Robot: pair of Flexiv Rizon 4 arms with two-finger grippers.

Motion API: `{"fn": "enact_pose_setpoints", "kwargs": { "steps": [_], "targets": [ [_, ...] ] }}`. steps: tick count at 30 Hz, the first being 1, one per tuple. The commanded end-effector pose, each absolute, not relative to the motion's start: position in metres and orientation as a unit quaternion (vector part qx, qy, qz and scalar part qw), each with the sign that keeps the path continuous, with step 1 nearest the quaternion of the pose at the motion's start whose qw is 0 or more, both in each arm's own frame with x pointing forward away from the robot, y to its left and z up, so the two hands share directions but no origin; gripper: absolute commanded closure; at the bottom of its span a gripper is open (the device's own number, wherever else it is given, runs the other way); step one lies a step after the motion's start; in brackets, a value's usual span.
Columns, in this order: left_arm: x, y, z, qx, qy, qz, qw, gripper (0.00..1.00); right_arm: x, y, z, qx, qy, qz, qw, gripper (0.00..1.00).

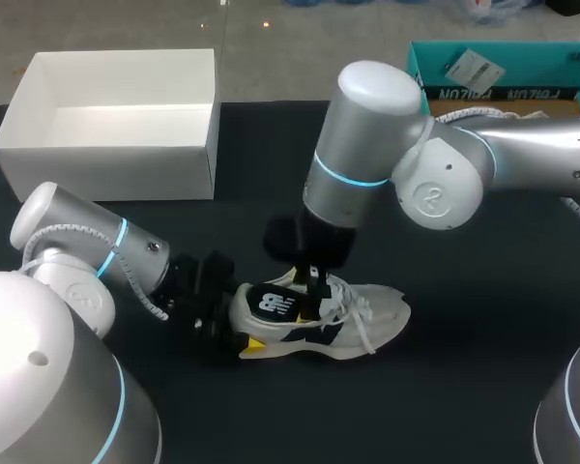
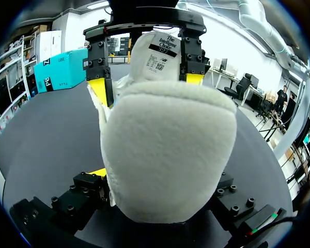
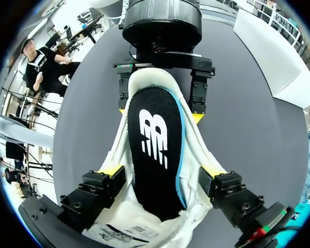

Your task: Take the shoe out of the shoebox, open the shoe tongue, remove and reinsert the insole, then place the shoe into the shoebox

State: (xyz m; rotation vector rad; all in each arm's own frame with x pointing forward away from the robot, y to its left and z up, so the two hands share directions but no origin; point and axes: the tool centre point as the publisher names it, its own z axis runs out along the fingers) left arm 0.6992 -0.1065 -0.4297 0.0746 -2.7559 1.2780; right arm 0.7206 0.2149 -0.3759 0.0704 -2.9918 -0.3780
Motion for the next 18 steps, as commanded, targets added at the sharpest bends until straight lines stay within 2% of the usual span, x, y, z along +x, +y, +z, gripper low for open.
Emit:
{"fn": "enact_pose_setpoints", "kwargs": {
  "steps": [1, 3, 5, 6, 18],
  "targets": [
    [0.696, -0.108, -0.434, 0.025, -0.907, 0.418, 0.052, 1.0, 0.721, 0.226, -0.388, 0.028, -0.99, -0.12, 0.07, 0.52],
    [0.696, -0.108, -0.434, 0.025, -0.907, 0.418, 0.052, 1.0, 0.719, 0.226, -0.389, 0.029, -0.99, -0.119, 0.071, 0.65],
    [0.696, -0.108, -0.434, 0.025, -0.907, 0.418, 0.052, 1.0, 0.718, 0.224, -0.39, 0.029, -0.99, -0.118, 0.072, 0.98],
    [0.696, -0.108, -0.434, 0.025, -0.907, 0.418, 0.052, 1.0, 0.717, 0.223, -0.389, 0.028, -0.99, -0.117, 0.072, 1.0],
    [0.696, -0.108, -0.434, 0.025, -0.907, 0.418, 0.052, 1.0, 0.718, 0.214, -0.368, 0.017, -0.99, -0.13, 0.05, 1.0]
  ]
}}
